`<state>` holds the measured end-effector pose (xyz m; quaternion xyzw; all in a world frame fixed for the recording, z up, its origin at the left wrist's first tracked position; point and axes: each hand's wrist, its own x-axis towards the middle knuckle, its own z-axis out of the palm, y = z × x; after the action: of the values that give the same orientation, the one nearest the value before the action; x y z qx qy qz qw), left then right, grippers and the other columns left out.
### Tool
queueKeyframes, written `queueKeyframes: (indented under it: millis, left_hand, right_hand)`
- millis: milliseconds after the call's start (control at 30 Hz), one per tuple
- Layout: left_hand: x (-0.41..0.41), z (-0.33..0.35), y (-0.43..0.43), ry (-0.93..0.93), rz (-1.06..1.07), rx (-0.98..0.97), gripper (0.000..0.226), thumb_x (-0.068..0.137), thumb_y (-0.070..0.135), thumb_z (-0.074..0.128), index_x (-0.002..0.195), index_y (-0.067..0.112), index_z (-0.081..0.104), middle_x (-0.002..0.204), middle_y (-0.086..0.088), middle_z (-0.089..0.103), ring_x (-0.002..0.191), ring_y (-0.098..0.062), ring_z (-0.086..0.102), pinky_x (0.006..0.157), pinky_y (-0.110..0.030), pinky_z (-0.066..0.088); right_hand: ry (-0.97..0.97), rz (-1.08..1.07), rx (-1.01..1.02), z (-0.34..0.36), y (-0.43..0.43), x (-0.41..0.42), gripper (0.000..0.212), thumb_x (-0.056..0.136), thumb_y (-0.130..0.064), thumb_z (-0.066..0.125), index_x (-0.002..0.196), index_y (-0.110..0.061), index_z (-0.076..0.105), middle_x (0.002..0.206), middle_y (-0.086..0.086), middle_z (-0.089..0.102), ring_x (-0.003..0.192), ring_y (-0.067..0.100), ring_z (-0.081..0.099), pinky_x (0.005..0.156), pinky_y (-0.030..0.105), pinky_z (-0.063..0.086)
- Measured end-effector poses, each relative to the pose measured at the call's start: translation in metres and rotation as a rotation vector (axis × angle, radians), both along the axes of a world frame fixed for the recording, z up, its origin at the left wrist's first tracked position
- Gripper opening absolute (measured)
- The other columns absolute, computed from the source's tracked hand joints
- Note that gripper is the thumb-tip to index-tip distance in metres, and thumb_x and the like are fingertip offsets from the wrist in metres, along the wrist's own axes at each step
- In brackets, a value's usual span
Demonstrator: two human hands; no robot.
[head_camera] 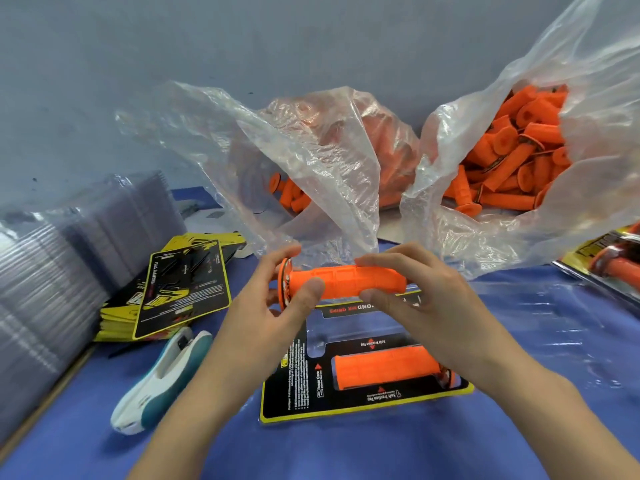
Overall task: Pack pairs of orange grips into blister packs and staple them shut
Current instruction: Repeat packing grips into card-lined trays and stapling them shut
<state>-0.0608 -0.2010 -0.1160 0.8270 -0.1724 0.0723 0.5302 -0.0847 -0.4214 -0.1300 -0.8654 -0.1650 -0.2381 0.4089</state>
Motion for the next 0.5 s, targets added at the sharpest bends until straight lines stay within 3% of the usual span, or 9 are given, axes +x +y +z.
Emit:
queueKeyframes:
  millis: [67,167,233,300,400,500]
  left_hand:
    - [-0.004,-0.004,0.002,-0.072,0.008,0.027,0.035,0.080,0.066,0.055,0.114,0.060,0.047,0.087,0.015,0.068,0.073,-0.007,0.068,0.069,-0.014,0.051]
    - [-0.004,-0.002,0.009,-0.128,0.001,0.077,0.032,0.088,0.070,0.046,0.116,0.055,0.049,0.079,-0.003,0.068,0.065,-0.020,0.065,0.068,-0.042,0.055]
    - [-0.004,-0.001,0.012,-0.139,-0.025,0.107,0.037,0.088,0.071,0.041,0.118,0.050,0.049,0.077,-0.007,0.066,0.063,-0.023,0.064,0.068,-0.049,0.053]
    - [-0.007,0.001,0.011,-0.123,-0.060,0.091,0.039,0.088,0.069,0.042,0.117,0.045,0.048,0.078,-0.002,0.067,0.065,-0.021,0.064,0.070,-0.050,0.053]
    - [-0.008,0.004,0.007,-0.035,-0.105,0.007,0.037,0.079,0.063,0.054,0.109,0.042,0.050,0.086,0.004,0.064,0.075,-0.032,0.064,0.072,-0.055,0.054]
    - [-0.007,0.004,0.009,0.047,-0.160,-0.018,0.040,0.070,0.056,0.064,0.104,0.041,0.049,0.088,0.008,0.062,0.072,-0.025,0.063,0.064,-0.040,0.055]
  right_hand:
    - [-0.017,0.008,-0.009,0.001,0.000,-0.002,0.036,0.084,-0.053,0.059,0.119,-0.046,0.062,0.110,-0.023,0.052,0.102,0.000,0.053,0.081,0.007,0.037]
    - [0.001,0.032,-0.024,0.004,-0.003,-0.003,0.033,0.084,-0.057,0.057,0.117,-0.051,0.058,0.110,-0.021,0.053,0.102,0.002,0.054,0.082,0.008,0.037]
    - [-0.009,0.039,-0.034,0.006,-0.006,-0.004,0.030,0.087,-0.057,0.060,0.116,-0.052,0.056,0.110,-0.020,0.054,0.101,0.004,0.055,0.082,0.008,0.037]
    - [-0.031,0.036,-0.037,0.007,-0.007,-0.005,0.029,0.088,-0.053,0.062,0.116,-0.050,0.056,0.111,-0.021,0.054,0.101,0.004,0.056,0.082,0.009,0.038]
    - [-0.044,0.035,-0.056,0.006,-0.011,-0.007,0.030,0.085,-0.048,0.062,0.115,-0.050,0.058,0.113,-0.022,0.054,0.100,0.008,0.057,0.081,0.015,0.041]
    - [-0.055,0.029,-0.058,0.005,-0.016,-0.008,0.035,0.086,-0.032,0.072,0.112,-0.051,0.059,0.113,-0.022,0.055,0.102,0.006,0.056,0.082,0.014,0.040]
